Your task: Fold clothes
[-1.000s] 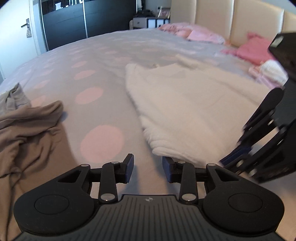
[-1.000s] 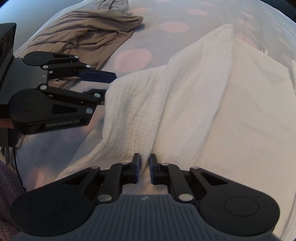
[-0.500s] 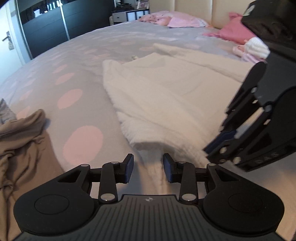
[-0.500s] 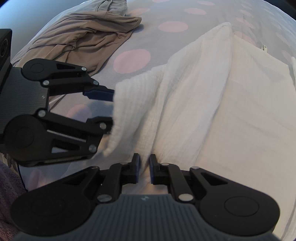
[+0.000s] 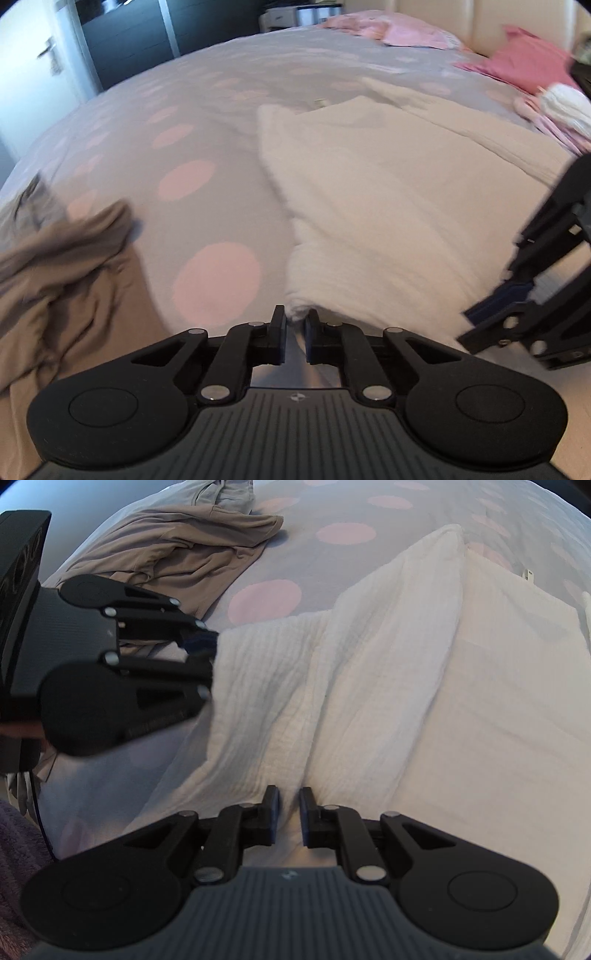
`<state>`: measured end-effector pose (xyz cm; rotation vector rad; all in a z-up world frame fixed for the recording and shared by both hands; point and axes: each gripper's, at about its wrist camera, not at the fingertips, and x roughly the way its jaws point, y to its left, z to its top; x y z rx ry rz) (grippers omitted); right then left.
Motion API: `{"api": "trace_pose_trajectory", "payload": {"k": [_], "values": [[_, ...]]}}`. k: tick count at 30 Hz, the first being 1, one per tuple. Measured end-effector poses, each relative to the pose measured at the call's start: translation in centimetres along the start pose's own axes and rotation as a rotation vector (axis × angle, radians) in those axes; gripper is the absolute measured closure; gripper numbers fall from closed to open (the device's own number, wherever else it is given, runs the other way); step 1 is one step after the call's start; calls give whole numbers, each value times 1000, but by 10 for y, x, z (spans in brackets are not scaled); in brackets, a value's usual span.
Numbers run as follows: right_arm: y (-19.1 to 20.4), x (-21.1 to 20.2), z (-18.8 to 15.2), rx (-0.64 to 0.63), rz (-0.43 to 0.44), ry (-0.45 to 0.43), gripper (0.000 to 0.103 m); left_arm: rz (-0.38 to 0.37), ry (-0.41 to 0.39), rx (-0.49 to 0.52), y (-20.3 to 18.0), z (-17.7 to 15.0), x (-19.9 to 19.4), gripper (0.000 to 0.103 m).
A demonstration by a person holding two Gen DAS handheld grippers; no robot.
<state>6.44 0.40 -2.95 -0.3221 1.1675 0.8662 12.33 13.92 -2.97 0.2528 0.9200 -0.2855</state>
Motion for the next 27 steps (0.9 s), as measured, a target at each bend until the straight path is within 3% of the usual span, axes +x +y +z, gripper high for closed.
{"api": "trace_pose_trajectory", "payload": {"k": [6, 10, 12, 13, 19, 22, 27], "values": [[0, -5, -1, -4, 0, 11, 87, -19, -3, -63, 16, -5, 1, 96], [-6, -15, -11, 3, 17, 28, 77, -19, -9, -115, 28, -9, -4, 84], [-12, -22, -19, 6, 19, 28, 74, 6, -5, -120, 31, -10, -10, 83], [-14, -28, -23, 7, 14, 21, 66, 23, -2, -120, 31, -12, -14, 83], [-28, -54, -50, 18, 8, 5, 64, 29, -1, -152, 28, -25, -40, 83], [-28, -59, -69, 32, 37, 24, 64, -31, 3, -153, 13, -31, -59, 82], [-16, -61, -100, 61, 116, 57, 64, -202, 41, -153, -24, -46, -87, 74]]}}
